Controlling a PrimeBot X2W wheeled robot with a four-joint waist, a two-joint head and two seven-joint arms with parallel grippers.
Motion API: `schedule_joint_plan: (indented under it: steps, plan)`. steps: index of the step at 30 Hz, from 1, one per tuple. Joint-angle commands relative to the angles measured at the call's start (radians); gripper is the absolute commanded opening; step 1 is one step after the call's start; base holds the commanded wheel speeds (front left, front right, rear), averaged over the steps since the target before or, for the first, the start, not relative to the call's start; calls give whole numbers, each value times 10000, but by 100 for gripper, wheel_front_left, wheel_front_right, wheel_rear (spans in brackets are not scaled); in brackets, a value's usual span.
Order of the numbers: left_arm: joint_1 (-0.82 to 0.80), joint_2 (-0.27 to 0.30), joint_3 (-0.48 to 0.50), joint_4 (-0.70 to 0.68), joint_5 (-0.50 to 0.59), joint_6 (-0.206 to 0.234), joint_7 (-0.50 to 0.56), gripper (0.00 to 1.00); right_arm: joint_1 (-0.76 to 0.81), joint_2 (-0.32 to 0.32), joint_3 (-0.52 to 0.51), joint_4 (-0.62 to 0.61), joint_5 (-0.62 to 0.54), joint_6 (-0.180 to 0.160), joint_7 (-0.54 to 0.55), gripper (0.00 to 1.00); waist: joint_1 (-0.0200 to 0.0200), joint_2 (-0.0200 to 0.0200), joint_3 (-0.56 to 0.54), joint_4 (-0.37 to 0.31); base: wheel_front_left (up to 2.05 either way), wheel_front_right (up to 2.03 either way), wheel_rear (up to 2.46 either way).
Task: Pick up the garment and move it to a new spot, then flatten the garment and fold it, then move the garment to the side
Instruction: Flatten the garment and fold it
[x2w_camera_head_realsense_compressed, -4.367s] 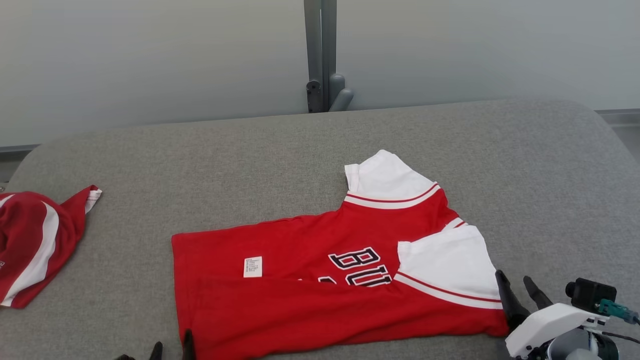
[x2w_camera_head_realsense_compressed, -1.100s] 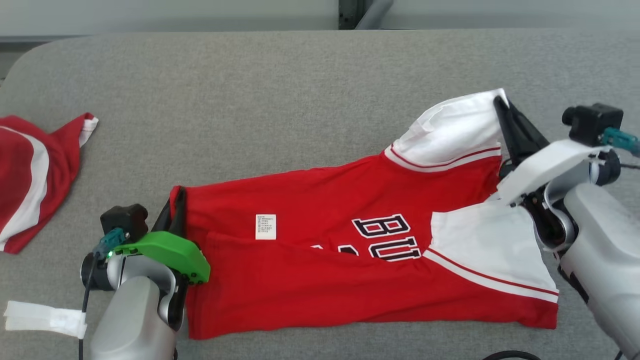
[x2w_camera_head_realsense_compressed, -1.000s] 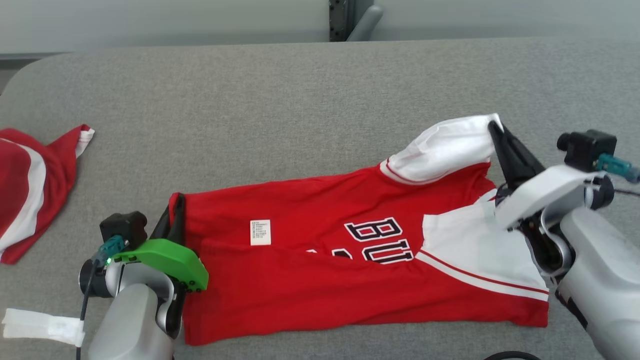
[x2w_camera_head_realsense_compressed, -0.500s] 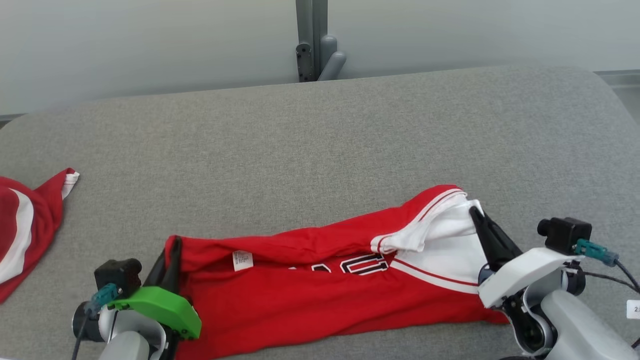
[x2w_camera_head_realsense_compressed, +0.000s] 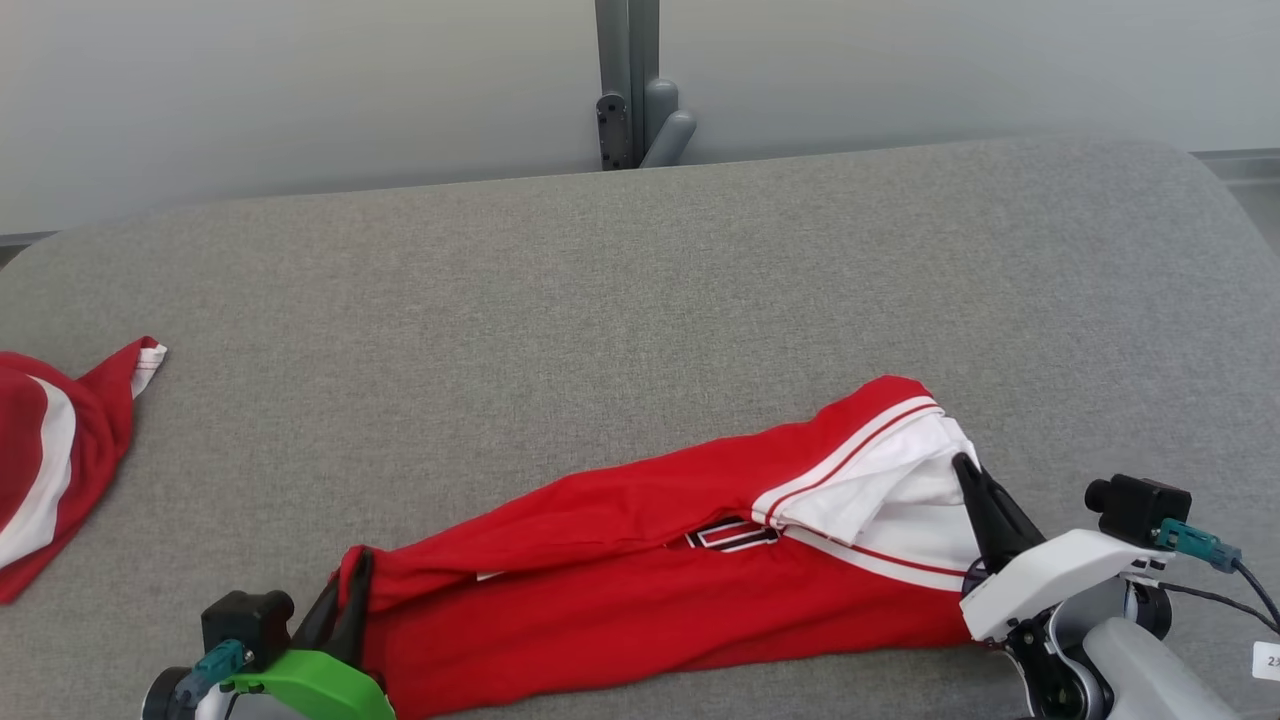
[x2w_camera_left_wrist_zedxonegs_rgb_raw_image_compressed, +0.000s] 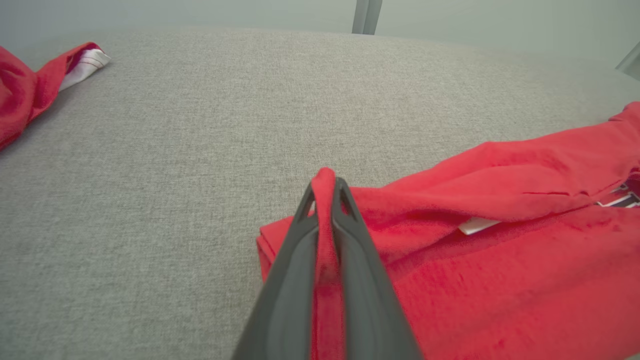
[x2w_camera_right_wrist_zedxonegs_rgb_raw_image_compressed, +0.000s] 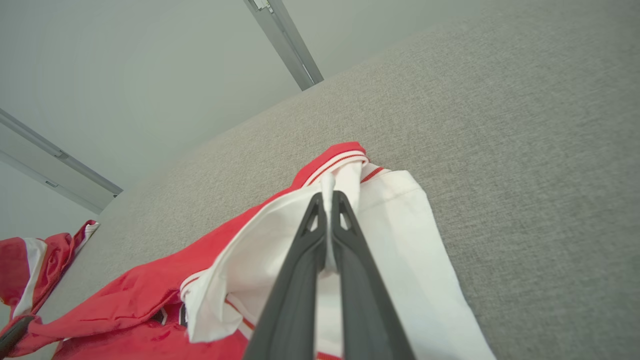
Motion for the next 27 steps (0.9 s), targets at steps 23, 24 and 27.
schedule_joint_plan:
  steps: [23, 24, 27]
  plan:
    - [1967, -1329, 2707, -1204, 1671, 62, 3, 100, 536, 373, -163, 260, -246, -11, -29, 0, 1, -1, -273, 19, 0, 0, 0]
    - [1997, -1442, 2813, -1289, 1768, 53, 1, 100, 563, 382, -154, 278, -274, -11, -29, 0, 1, -1, -294, 24, 0, 0, 0]
    - [2022, -1675, 3000, -1445, 2005, 34, 3, 100, 646, 344, -104, 413, -410, -11, -29, 0, 1, -1, -337, 34, 0, 0, 0]
